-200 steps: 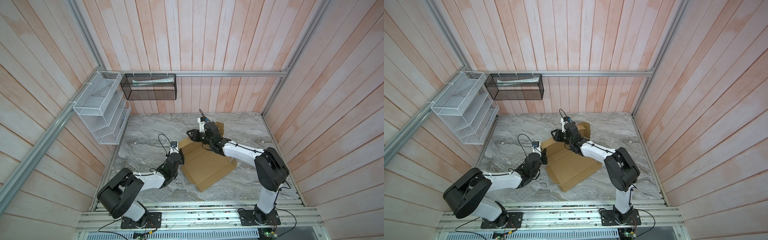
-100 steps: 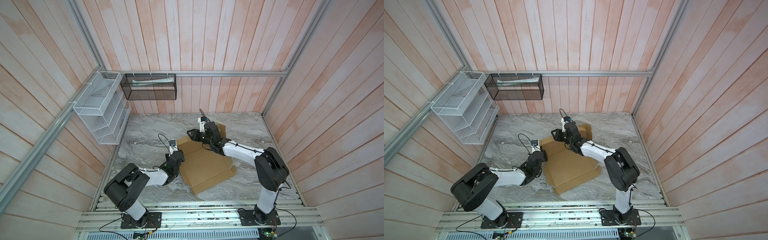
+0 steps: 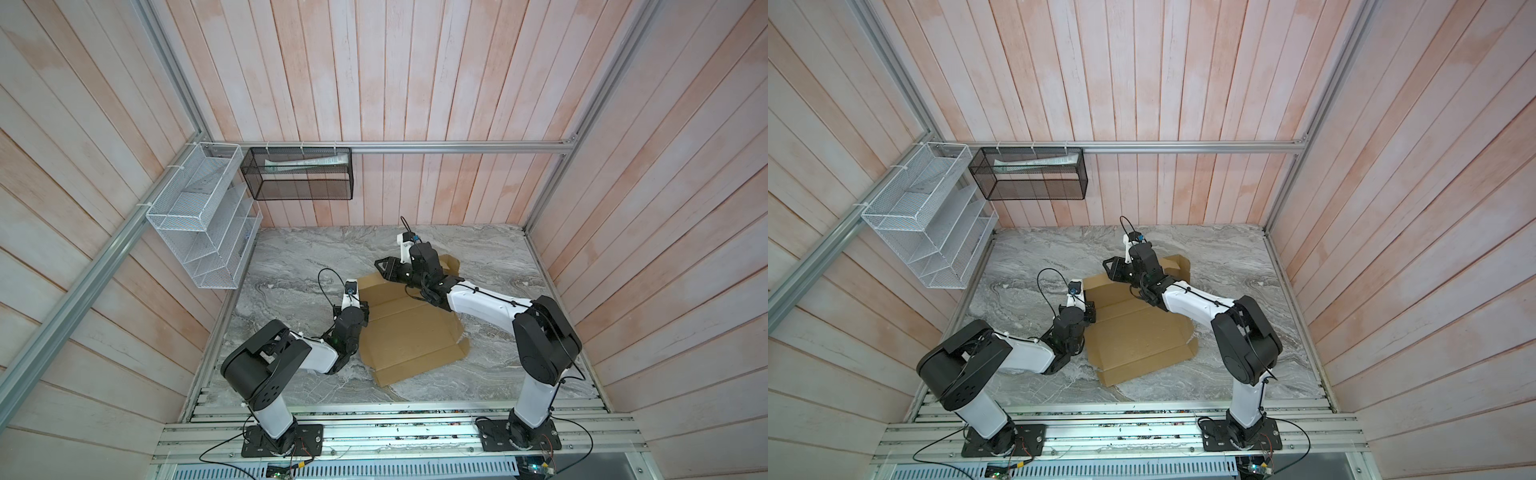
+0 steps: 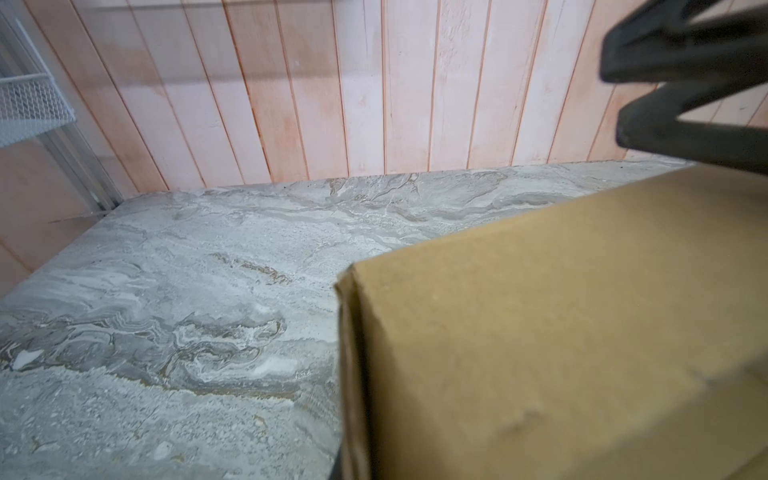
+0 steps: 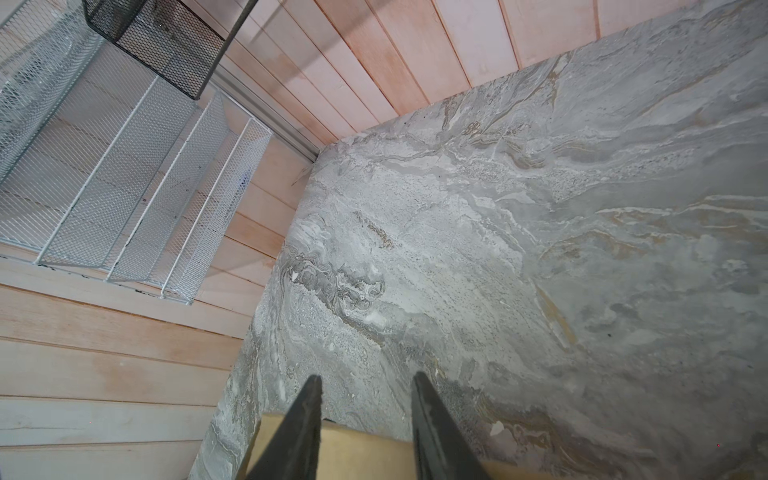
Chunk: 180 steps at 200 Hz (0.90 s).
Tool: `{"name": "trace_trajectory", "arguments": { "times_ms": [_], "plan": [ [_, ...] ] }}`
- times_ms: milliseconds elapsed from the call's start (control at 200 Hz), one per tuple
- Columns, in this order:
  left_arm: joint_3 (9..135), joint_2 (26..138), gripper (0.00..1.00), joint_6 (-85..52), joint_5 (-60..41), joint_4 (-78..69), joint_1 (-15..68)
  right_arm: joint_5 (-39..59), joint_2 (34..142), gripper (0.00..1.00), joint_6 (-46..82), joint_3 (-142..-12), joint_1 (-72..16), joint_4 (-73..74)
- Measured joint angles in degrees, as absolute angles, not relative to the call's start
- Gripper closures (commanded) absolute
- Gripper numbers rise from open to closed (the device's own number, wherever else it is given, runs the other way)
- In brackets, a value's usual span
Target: Fold the paper box
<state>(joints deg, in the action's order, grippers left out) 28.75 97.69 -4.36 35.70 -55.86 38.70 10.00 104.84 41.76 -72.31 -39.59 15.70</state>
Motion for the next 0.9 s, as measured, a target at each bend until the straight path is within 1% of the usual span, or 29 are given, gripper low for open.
{"name": "trace_trajectory", "arguments": {
  "times_ms": [55, 230, 290, 380, 460, 560, 750, 900],
  "plan": [
    [28.8, 98.3, 1.00, -3.2, 35.2, -57.2, 38.7, 9.9, 104.6, 0.62, 41.8, -71.7, -39.6, 16.0],
    [28.8, 99.4, 0.92, -2.1, 34.5, -58.4, 38.7, 9.4, 104.4, 0.62, 42.0, -69.7, -39.7, 18.6],
    [28.8, 99.5, 0.86, -2.2, 34.5, -58.5, 38.7, 9.2, 104.3, 0.63, 42.2, -68.9, -39.7, 19.7],
    [28.8, 99.5, 0.72, -2.1, 34.4, -58.5, 38.7, 9.0, 104.1, 0.63, 42.5, -67.8, -39.7, 21.0],
    [28.8, 99.5, 0.65, -2.4, 34.3, -58.3, 38.7, 9.0, 104.1, 0.63, 42.9, -67.4, -39.7, 21.9],
    [28.8, 99.5, 0.63, -3.3, 34.6, -58.3, 38.7, 8.9, 104.1, 0.63, 43.2, -67.3, -39.7, 22.3],
    [28.8, 99.5, 0.63, -5.9, 34.9, -57.6, 38.7, 8.8, 104.1, 0.63, 43.3, -67.3, -39.7, 22.3],
    [29.0, 99.3, 0.63, -9.1, 35.2, -53.1, 38.7, 8.8, 104.1, 0.63, 43.3, -67.3, -39.7, 22.3]
  ]
}}
